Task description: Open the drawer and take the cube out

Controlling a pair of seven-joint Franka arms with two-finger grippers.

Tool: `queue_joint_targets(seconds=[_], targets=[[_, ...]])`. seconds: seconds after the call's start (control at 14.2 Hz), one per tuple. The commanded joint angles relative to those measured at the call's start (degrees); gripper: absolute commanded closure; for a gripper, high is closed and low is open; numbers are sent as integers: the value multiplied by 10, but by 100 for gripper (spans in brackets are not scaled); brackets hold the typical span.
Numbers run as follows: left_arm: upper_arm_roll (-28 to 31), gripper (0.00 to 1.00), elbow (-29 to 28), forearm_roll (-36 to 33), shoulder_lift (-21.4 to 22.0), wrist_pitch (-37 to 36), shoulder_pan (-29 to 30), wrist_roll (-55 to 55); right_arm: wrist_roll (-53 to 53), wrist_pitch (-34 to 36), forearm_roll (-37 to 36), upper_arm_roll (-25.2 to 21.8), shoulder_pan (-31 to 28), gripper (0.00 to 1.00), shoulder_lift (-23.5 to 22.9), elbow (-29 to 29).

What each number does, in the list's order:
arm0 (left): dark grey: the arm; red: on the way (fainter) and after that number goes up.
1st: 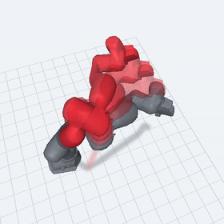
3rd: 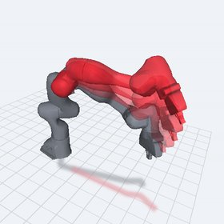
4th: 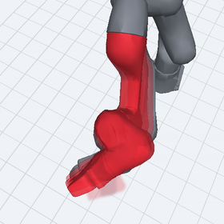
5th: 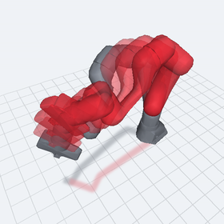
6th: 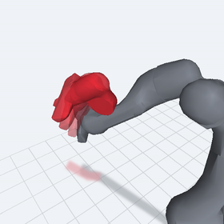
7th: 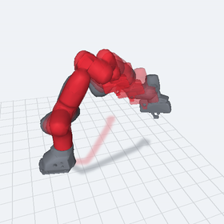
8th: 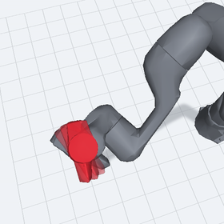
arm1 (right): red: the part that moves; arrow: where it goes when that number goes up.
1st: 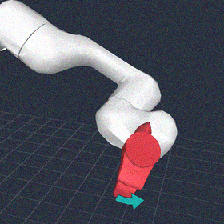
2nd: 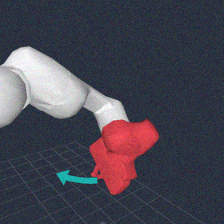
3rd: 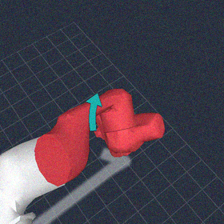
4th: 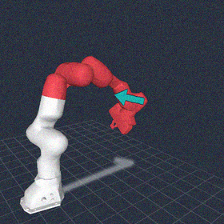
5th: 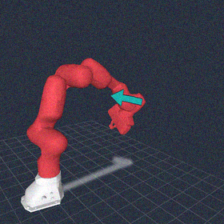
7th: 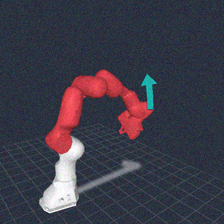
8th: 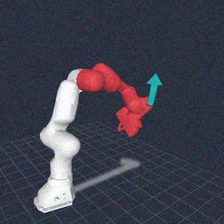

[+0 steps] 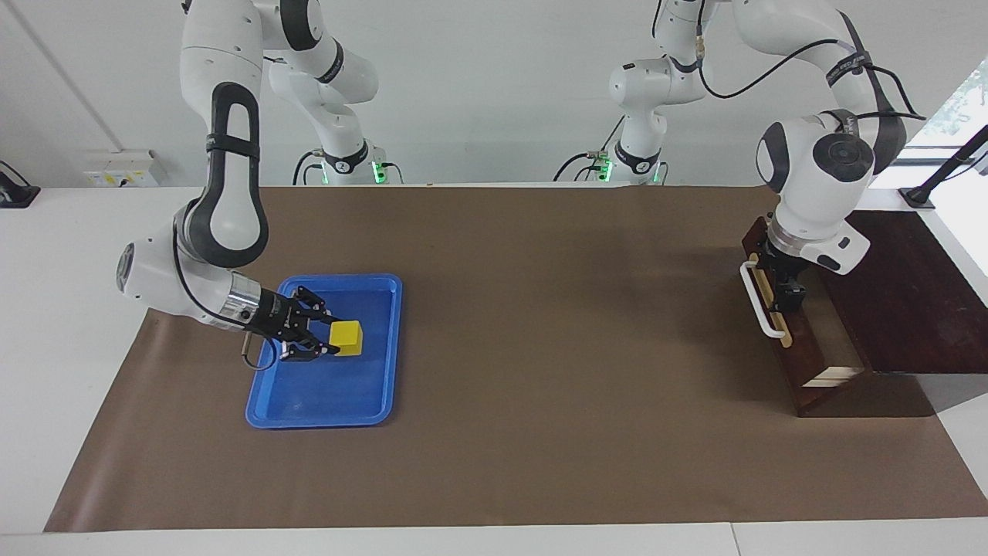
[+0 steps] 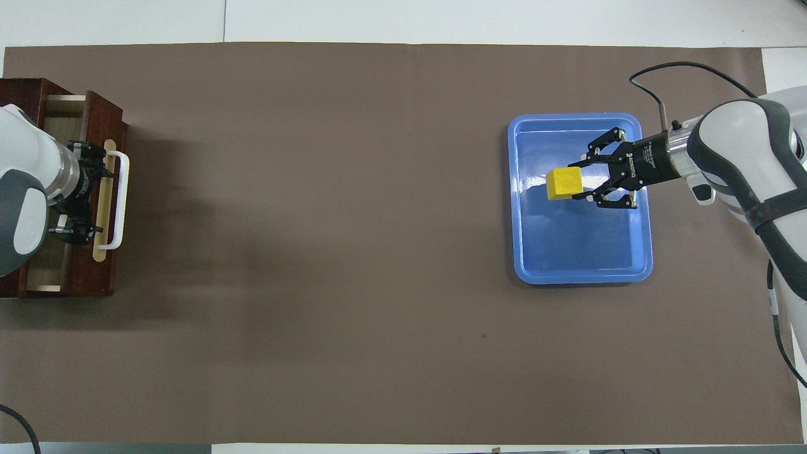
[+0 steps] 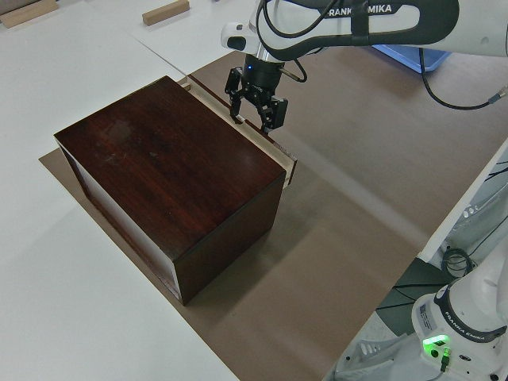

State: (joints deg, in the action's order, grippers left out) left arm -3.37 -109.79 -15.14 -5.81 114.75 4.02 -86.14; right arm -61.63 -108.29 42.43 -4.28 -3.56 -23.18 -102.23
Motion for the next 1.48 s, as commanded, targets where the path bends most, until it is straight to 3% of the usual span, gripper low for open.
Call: queue_joint_targets(seconds=[0.0, 0.64, 0.85, 1.2, 1.41], targets=[[-2, 0, 4, -17, 1, 3, 18, 26, 24, -13, 18, 5, -16, 100, 22, -35], [-3, 0, 5, -17, 3, 6, 67, 91, 25, -41, 18, 0, -30, 100, 34, -80], [-7, 0, 31, -13, 9, -32, 59, 140, 32, -53, 18, -1, -34, 100, 38, -96], [-15, 0, 45, 88, 60, -111, 54, 357, 70, -66, 18, -1, -36, 100, 38, -112], [-13, 0, 60, 116, 83, -183, 17, 488, 70, -66, 18, -1, -36, 100, 39, -117]])
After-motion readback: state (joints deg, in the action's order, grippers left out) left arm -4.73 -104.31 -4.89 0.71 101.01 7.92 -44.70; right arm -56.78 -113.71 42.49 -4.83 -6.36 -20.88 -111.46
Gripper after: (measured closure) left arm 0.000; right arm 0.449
